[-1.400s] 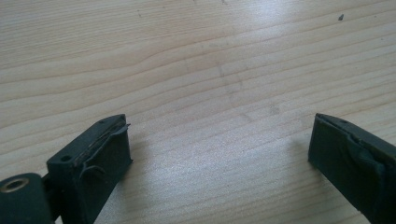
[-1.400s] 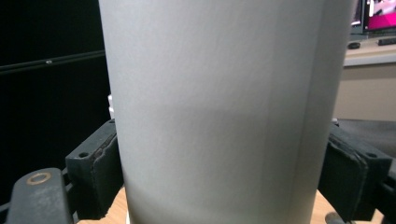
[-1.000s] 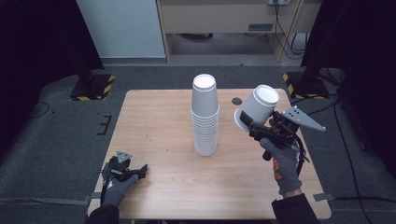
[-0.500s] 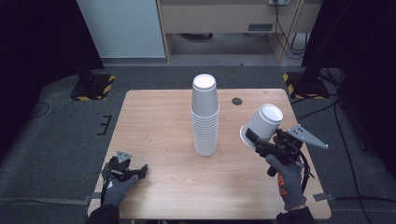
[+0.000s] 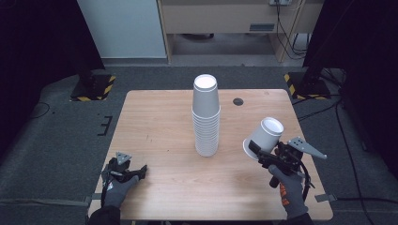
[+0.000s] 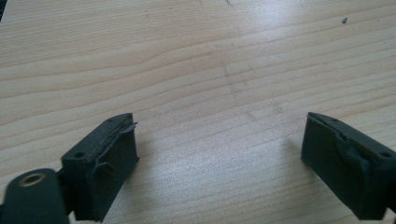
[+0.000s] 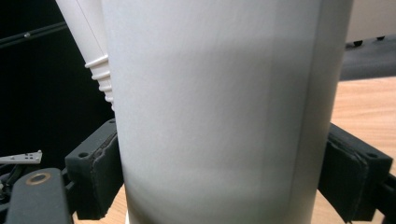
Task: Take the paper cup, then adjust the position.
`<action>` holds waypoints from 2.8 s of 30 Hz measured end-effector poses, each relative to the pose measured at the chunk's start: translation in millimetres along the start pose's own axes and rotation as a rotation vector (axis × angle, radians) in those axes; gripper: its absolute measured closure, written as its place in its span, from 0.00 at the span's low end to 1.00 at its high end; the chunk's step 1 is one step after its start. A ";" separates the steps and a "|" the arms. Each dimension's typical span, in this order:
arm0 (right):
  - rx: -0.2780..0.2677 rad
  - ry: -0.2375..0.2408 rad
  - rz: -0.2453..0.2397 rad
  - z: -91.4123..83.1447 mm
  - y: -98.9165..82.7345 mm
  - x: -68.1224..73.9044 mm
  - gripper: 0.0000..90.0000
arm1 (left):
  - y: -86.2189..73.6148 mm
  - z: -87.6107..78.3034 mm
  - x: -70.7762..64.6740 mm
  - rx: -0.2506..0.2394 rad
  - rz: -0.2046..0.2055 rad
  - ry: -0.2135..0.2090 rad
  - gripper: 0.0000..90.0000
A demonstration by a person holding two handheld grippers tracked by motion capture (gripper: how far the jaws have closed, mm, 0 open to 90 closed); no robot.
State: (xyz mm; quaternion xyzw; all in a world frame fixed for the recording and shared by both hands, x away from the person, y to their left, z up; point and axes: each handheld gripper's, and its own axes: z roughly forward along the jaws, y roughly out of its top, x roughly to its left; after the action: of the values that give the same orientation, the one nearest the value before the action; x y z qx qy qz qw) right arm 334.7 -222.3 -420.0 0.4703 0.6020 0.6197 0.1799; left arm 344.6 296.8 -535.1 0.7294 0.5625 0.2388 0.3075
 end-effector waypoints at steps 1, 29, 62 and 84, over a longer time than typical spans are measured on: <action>0.000 0.003 0.008 -0.6 -1.4 -1.0 0.15 | 0.3 -1.1 0.0 0.000 0.004 0.000 0.15; -0.028 0.073 0.223 4.0 -17.5 -14.1 0.15 | 16.2 -24.6 -25.5 -0.219 0.112 -0.148 0.46; -0.054 0.109 0.380 8.2 -30.2 -20.5 0.15 | 41.2 -34.3 -89.5 -0.423 0.158 -0.290 0.38; -0.066 0.132 0.419 7.0 -28.9 -20.9 0.15 | 65.1 -33.5 -148.6 -0.473 0.224 -0.410 0.38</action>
State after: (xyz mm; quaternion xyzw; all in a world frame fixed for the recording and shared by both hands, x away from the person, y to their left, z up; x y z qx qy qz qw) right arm 340.7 -228.7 -455.3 0.5373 0.4812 0.6923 0.0226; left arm 327.6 147.5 -465.5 0.7279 0.3341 0.2434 0.5471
